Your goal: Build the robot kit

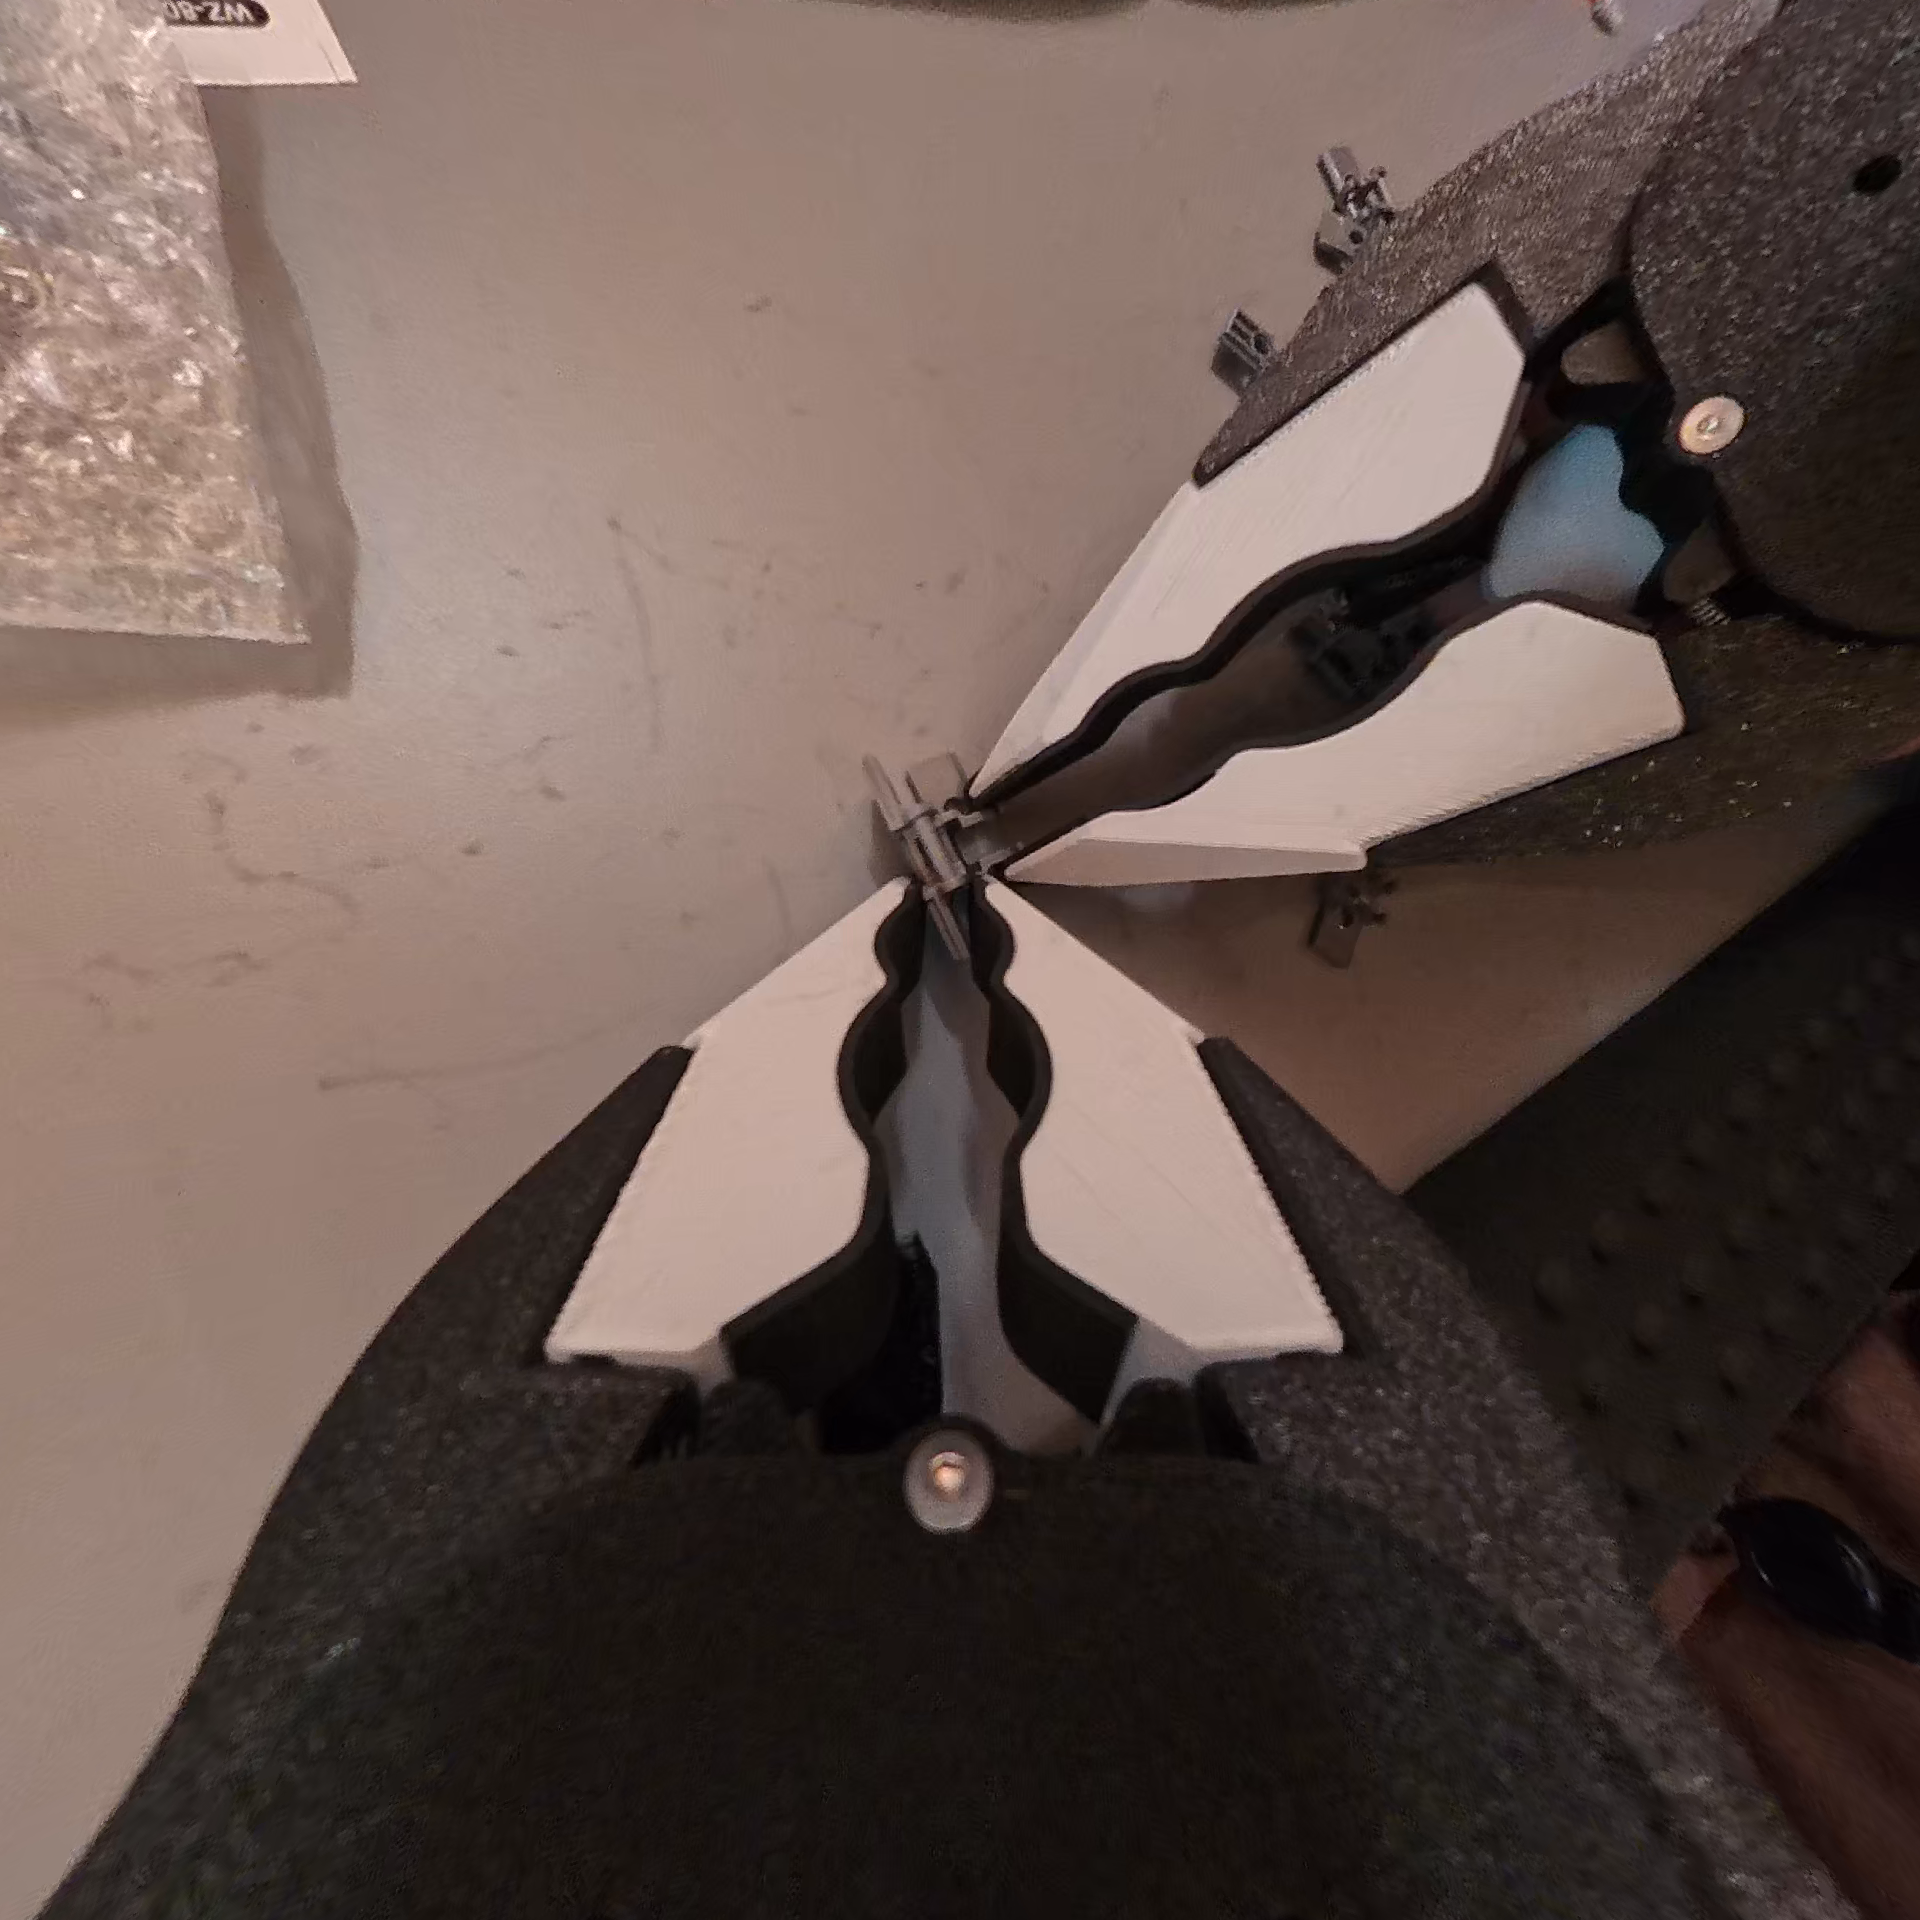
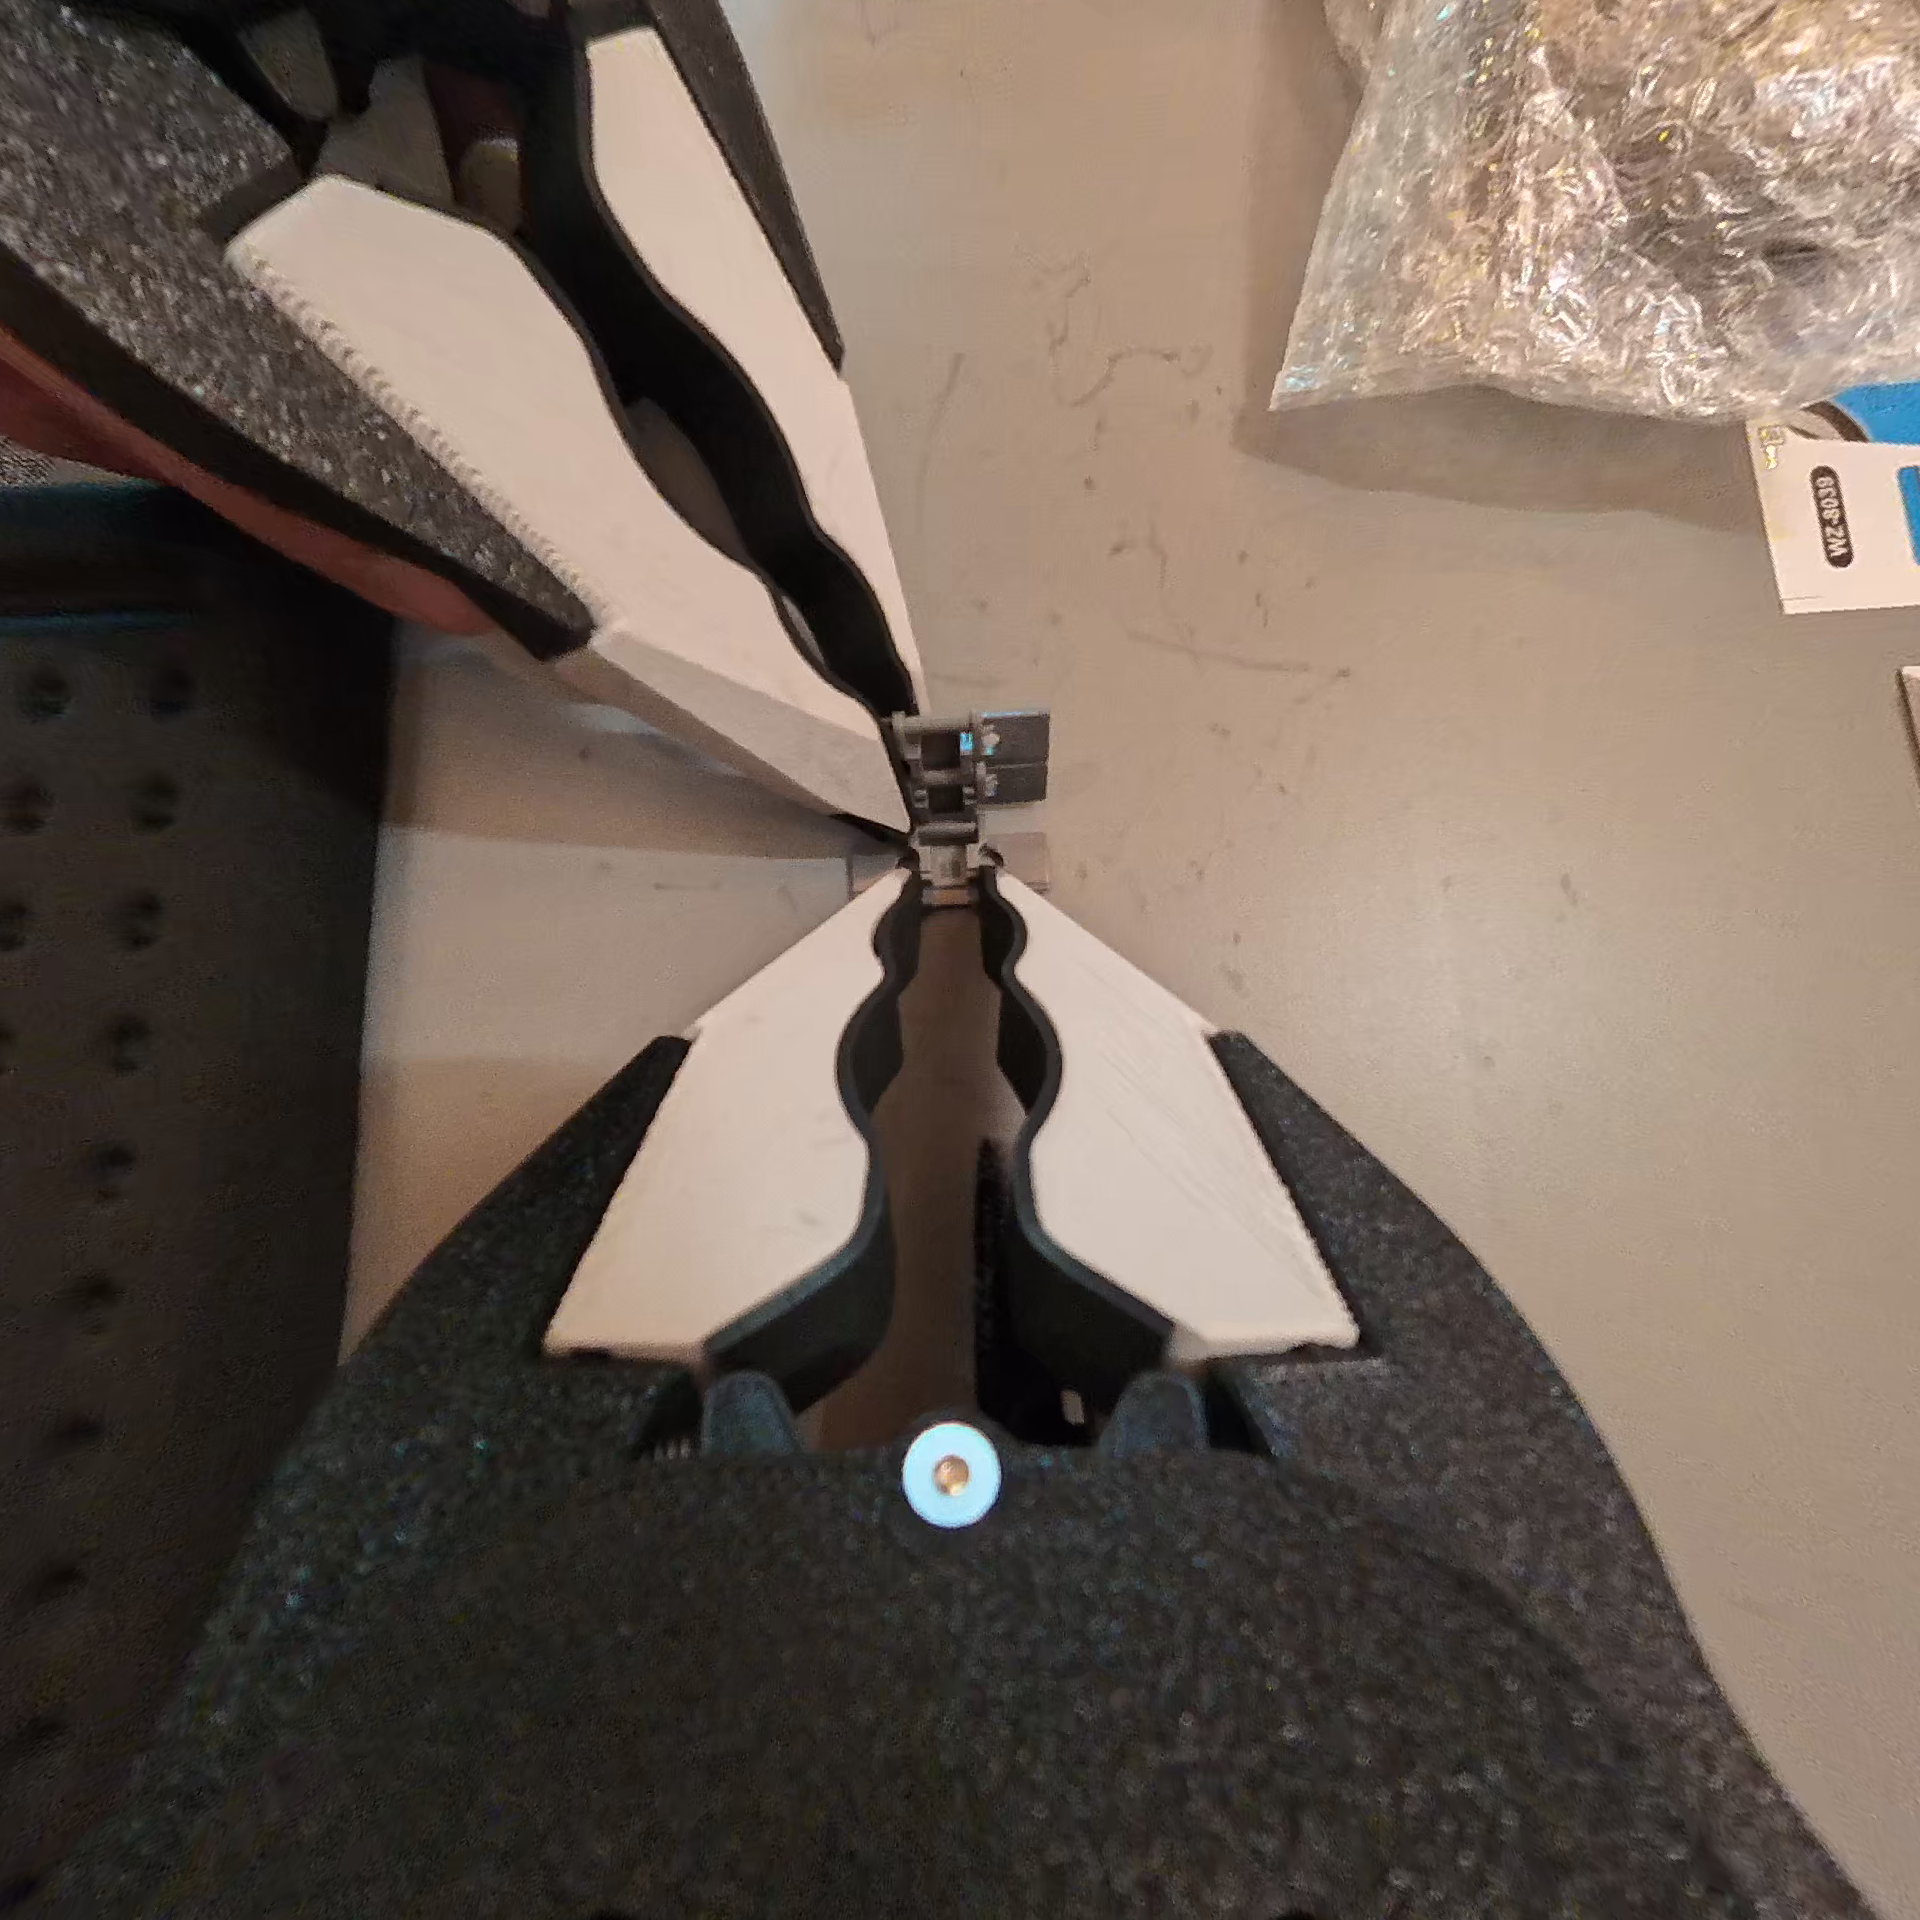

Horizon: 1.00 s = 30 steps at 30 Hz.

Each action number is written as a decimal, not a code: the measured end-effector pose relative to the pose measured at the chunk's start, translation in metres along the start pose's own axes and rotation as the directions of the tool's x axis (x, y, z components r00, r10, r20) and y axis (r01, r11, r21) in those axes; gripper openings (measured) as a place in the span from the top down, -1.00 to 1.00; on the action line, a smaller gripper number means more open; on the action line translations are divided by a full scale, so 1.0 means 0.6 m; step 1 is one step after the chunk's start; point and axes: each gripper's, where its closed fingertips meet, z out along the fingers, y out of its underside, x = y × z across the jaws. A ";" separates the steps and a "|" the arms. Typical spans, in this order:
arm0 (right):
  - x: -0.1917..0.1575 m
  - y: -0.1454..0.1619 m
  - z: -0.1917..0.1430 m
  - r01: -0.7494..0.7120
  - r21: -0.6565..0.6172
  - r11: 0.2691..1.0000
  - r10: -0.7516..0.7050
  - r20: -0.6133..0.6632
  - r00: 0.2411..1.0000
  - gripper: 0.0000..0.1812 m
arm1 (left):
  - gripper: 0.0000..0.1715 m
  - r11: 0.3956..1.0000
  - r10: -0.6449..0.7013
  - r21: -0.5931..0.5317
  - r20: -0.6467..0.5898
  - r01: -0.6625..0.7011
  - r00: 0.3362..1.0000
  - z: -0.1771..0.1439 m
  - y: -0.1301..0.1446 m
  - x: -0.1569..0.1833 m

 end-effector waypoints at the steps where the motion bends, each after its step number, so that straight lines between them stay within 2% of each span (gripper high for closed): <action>1: 0.000 0.000 0.000 0.002 0.001 1.000 -0.002 -0.001 1.000 0.88 | 0.91 1.000 0.002 0.006 -0.010 -0.002 1.000 0.000 0.000 0.000; 13: -0.002 -0.002 0.001 0.059 -0.012 0.998 -0.059 0.009 0.998 0.89 | 0.92 0.993 0.115 0.016 -0.055 -0.114 0.992 0.000 0.001 0.002; 22: -0.002 -0.002 0.001 0.091 0.014 0.996 -0.092 0.063 0.994 0.89 | 0.92 0.996 0.091 0.024 -0.143 -0.089 0.986 0.000 0.002 0.003; 26: -0.002 -0.002 0.001 0.116 -0.011 0.993 -0.115 0.062 0.991 0.90 | 0.93 0.985 0.173 -0.008 -0.107 -0.175 0.979 0.001 0.002 0.004; 30: -0.001 -0.002 0.001 0.087 0.012 0.996 -0.088 0.076 0.993 0.89 | 0.91 0.984 0.174 -0.009 -0.108 -0.176 0.979 0.001 0.003 0.004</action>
